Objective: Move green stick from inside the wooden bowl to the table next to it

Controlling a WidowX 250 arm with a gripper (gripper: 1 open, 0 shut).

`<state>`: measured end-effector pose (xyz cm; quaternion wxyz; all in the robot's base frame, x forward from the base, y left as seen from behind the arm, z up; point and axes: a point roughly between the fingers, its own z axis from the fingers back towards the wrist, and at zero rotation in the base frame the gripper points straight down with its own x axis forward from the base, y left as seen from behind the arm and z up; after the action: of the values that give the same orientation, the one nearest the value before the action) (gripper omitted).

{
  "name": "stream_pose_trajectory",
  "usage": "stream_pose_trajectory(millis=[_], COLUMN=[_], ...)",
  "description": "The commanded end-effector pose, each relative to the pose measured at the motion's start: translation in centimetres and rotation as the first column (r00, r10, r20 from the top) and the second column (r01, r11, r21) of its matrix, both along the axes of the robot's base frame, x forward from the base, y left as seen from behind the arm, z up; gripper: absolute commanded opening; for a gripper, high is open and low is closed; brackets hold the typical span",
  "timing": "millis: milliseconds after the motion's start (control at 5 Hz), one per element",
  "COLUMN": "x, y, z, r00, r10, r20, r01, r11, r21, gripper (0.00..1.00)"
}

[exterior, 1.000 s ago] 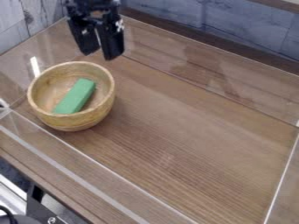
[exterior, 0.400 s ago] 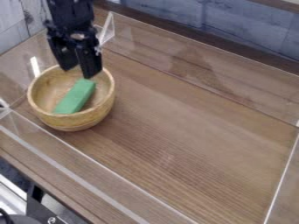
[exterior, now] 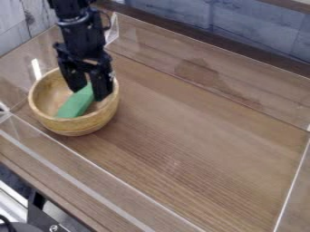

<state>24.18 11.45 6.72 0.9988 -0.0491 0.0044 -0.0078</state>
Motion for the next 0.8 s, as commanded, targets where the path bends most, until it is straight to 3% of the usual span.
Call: stream_pose_trajectory(millis=[0,400,600], x=[0.2,1.9,2.7], y=[0.2,3.8,3.2], z=[0.1,-1.2,-0.7], r00=[0.999,0.996,0.997], r10=[0.013,0.062,0.048], r20=[0.039,0.058,0.059], r01=[-0.015,-0.066,-0.054], r11=[0.999,0.994,0.994], r21=[0.048,0.082,0.091], gripper=[1.00,1.00,1.00])
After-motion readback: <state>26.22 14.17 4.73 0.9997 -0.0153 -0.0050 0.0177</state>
